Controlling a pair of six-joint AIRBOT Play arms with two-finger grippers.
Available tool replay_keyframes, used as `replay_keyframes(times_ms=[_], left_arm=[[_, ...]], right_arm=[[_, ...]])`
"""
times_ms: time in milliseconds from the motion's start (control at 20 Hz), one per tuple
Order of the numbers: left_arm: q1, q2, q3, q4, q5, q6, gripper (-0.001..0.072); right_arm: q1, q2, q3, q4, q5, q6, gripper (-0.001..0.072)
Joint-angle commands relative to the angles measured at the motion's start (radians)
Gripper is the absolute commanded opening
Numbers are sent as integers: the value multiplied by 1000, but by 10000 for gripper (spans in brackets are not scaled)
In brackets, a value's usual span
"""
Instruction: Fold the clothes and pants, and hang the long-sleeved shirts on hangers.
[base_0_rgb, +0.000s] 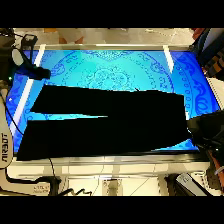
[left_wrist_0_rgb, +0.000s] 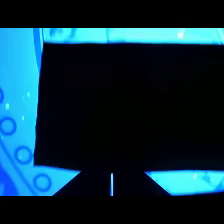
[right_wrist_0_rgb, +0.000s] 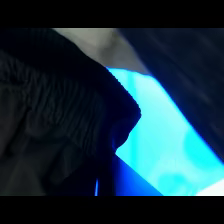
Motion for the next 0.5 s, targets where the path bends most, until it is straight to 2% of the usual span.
replay_keyframes(times_ms=[0, 200, 350, 450], left_arm=[[47, 16, -1, -7, -169, 13, 10], [185, 151, -139, -116, -179, 13, 9], [350, 343, -411, -116, -131, 39, 9], [491, 493, -650, -150, -48, 66, 10]], right_arm=[[24, -11, 0, 62, -48, -63, 27], [26, -11, 0, 69, -45, -53, 27], [26, -11, 0, 95, -45, -54, 27], [26, -11, 0, 95, -43, -54, 27]])
